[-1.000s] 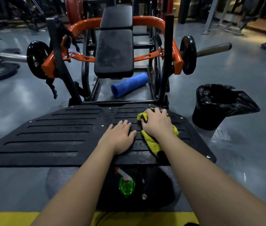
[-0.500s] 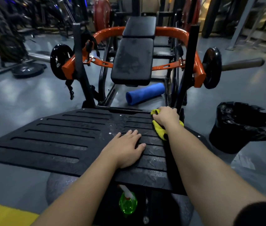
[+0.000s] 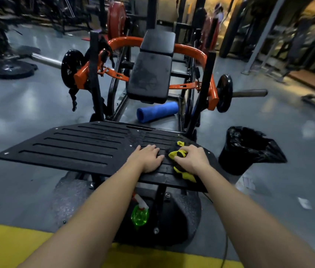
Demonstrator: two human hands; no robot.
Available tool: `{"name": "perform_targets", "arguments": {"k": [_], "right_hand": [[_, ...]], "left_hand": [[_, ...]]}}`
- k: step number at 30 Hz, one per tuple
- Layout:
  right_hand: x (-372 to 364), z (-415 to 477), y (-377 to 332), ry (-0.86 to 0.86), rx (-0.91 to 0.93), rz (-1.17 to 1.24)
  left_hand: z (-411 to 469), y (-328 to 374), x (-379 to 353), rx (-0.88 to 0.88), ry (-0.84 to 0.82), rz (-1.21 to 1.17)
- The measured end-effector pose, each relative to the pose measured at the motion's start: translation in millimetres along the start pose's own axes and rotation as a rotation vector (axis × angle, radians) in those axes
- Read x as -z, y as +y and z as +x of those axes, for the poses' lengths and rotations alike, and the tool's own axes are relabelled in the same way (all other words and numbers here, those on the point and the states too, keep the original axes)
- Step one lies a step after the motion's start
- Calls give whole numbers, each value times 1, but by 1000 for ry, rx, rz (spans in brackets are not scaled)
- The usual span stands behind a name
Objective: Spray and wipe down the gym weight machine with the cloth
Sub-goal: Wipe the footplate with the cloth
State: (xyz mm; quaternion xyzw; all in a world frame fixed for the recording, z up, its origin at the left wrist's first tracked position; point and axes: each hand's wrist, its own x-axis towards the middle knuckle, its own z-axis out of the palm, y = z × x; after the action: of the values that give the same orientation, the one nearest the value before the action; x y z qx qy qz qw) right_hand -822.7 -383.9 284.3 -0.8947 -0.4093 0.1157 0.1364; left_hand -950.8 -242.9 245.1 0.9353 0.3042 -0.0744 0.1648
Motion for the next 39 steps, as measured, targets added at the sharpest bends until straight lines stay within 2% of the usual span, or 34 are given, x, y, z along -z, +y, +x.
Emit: {"name": "perform_targets", "arguments": {"k": [7, 12, 17, 24, 34, 37, 39], "right_hand": [[-3, -71, -26, 45, -91, -59], [-16, -66, -48, 114, -259, -114], [-16, -51, -72, 110, -373, -186], [-27, -56, -65, 204, -353, -172], [-30, -70, -53, 231, -282, -51], [-27, -69, -58, 208, -290, -44], [-28, -67, -68, 175, -281, 10]], "left_hand": [[-13, -1, 4, 0, -30, -34], [-4, -4, -1, -26, -51, -25], [4, -7, -6, -52, -47, -53], [10, -6, -9, -73, 63, -30], [-2, -3, -1, -61, 66, -88], [-14, -2, 8, -113, 171, -103], [-23, -11, 15, -75, 225, -117]]}}
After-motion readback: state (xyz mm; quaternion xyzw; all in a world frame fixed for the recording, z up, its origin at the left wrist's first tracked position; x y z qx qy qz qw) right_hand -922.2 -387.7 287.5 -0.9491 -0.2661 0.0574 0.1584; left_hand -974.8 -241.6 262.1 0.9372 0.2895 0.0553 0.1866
